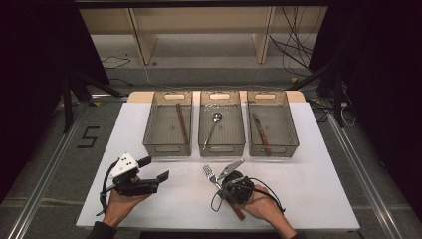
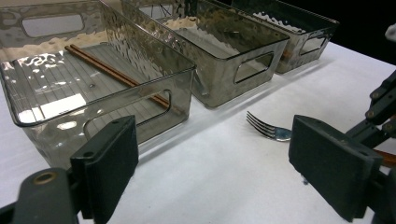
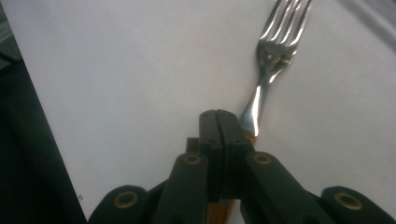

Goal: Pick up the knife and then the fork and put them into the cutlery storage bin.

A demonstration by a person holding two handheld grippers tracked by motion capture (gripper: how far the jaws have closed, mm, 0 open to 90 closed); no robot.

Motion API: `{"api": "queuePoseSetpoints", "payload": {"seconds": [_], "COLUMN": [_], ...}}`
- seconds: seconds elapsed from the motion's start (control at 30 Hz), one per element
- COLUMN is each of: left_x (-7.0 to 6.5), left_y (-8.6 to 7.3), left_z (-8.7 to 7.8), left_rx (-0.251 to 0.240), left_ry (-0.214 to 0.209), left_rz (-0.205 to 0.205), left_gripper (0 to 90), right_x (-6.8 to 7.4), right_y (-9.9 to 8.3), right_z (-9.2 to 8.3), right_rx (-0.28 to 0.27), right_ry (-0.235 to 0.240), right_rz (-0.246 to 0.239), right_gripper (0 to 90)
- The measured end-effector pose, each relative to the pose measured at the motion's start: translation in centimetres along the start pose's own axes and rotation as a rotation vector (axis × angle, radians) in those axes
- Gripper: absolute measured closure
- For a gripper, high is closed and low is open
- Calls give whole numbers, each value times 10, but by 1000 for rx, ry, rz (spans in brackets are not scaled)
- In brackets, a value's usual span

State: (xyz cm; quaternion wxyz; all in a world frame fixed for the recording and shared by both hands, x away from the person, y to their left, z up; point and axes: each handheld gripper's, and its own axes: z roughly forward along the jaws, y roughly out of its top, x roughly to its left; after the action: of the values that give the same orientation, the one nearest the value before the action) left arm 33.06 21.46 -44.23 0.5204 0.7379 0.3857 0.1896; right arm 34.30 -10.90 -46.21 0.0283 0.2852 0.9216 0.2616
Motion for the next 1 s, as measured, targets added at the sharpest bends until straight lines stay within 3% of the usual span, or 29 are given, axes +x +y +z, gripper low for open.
{"api": "queuePoseSetpoints", "payload": {"seconds": [0.2,0.33,0.57,1.0], "left_x": [0,0,0,-1], "left_y": [0,0,0,0], "left_z": [0,0,0,0], "left_rx": [0,0,2,3], "left_ry": [-1,-2,-4,-3], "left_rz": [0,2,7,9], "left_gripper": [156,156,156,156], "right_x": [-1,2,6,7], "right_y": [6,9,9,6], "right_z": [-12,-12,-5,1], "right_rx": [-16,44,121,194], "right_ry": [-86,-137,-133,-121], "right_rz": [75,101,96,85], "right_gripper": [523,410,416,585]}}
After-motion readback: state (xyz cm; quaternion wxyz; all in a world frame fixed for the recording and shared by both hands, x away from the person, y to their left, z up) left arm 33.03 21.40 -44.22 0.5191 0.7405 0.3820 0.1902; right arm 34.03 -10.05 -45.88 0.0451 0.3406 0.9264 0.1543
